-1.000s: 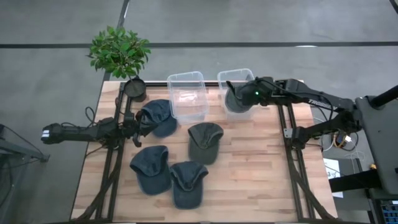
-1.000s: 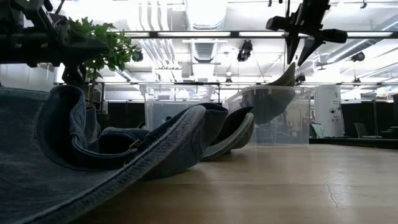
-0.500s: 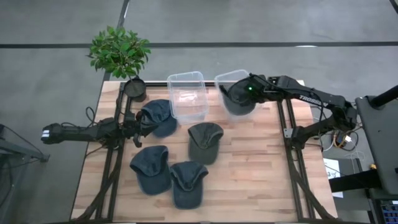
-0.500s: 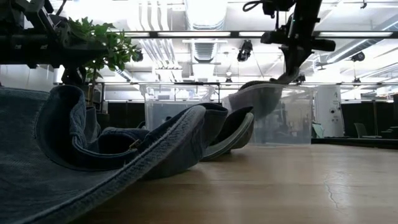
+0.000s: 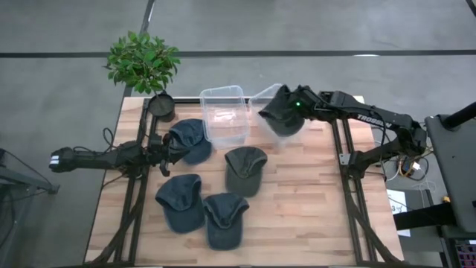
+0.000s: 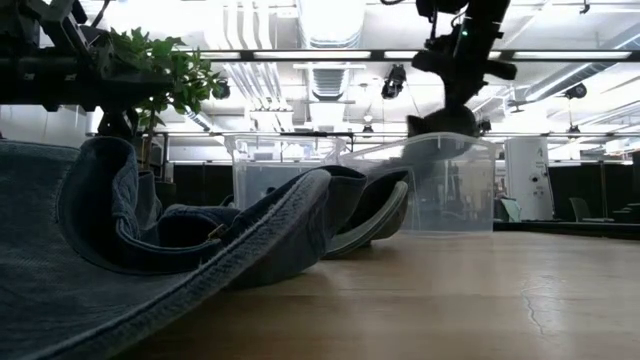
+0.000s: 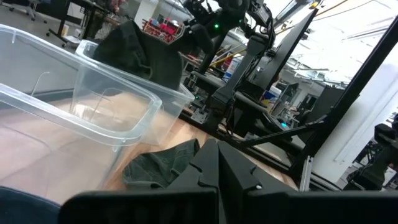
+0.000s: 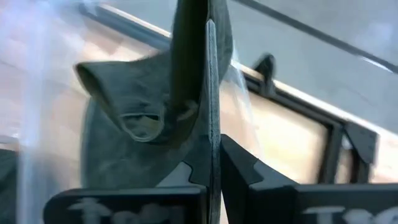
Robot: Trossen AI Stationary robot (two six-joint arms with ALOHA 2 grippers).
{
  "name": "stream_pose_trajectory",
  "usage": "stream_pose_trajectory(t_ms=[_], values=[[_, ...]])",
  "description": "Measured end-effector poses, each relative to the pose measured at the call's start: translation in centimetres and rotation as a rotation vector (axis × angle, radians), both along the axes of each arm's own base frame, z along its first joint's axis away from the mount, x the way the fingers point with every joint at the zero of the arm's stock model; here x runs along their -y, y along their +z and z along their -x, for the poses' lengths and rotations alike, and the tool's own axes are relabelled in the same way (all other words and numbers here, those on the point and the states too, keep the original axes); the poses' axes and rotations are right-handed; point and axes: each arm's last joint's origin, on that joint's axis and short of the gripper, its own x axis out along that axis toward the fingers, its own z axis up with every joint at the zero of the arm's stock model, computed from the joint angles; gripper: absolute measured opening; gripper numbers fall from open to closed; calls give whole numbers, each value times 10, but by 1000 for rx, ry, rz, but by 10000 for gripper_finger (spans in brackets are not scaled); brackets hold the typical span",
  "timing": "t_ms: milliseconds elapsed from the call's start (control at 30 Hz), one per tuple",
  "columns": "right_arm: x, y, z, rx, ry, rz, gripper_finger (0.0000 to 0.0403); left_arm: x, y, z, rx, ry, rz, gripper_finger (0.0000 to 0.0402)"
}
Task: Pick & Place hat
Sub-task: Put the right green cap into the right transparent bin
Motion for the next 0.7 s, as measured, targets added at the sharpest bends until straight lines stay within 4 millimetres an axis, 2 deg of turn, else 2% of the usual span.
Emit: stream_pose_trajectory(t_ms=[200, 433, 533, 700], values=[[2, -5, -3, 37, 43, -34, 10, 0, 0, 0, -1, 0, 1, 0], [4, -29, -8, 2, 43, -80, 14, 0, 0, 0, -3, -1, 4, 0], [4, -41, -9, -37, 39, -98, 37, 0, 0, 0, -3, -1, 5, 0], [5, -53, -12, -115, 93, -105, 108, 0, -1, 0, -5, -1, 6, 0]])
